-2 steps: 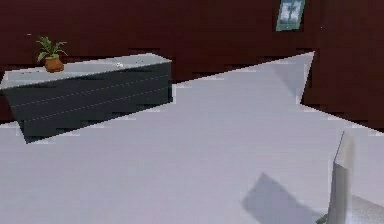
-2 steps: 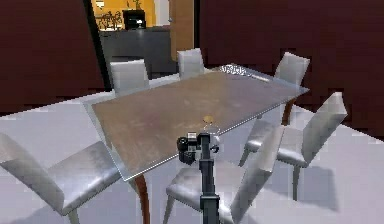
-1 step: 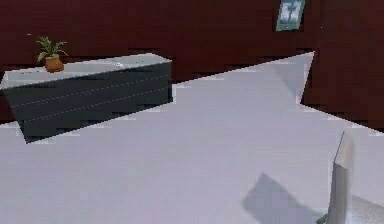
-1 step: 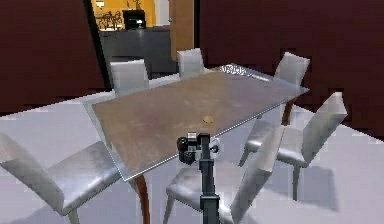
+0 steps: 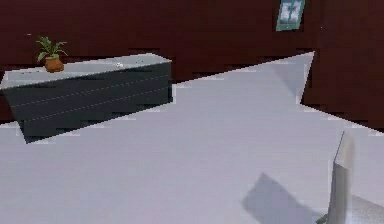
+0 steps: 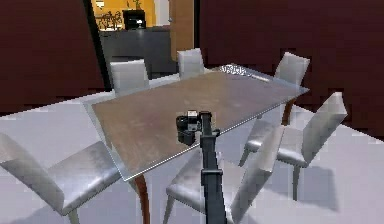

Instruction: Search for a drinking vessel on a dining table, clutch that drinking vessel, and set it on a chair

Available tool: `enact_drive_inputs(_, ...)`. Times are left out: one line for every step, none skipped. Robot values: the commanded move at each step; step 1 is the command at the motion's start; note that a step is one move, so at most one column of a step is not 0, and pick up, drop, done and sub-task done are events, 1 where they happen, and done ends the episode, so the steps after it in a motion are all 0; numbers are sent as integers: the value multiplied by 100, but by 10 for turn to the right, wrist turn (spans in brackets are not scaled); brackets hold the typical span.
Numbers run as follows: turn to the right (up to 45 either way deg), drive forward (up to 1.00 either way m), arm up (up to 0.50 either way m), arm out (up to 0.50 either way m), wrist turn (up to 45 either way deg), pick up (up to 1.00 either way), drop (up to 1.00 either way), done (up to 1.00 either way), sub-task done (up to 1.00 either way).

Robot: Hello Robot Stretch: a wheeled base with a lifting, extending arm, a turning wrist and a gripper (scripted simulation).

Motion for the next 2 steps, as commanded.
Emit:
enact_drive_inputs(0, 0, 0, -8, 0, 0, 0, 0, 0)
enact_drive_inputs(0, 0, 0, 0, 0, 0, 0, 100, 0)
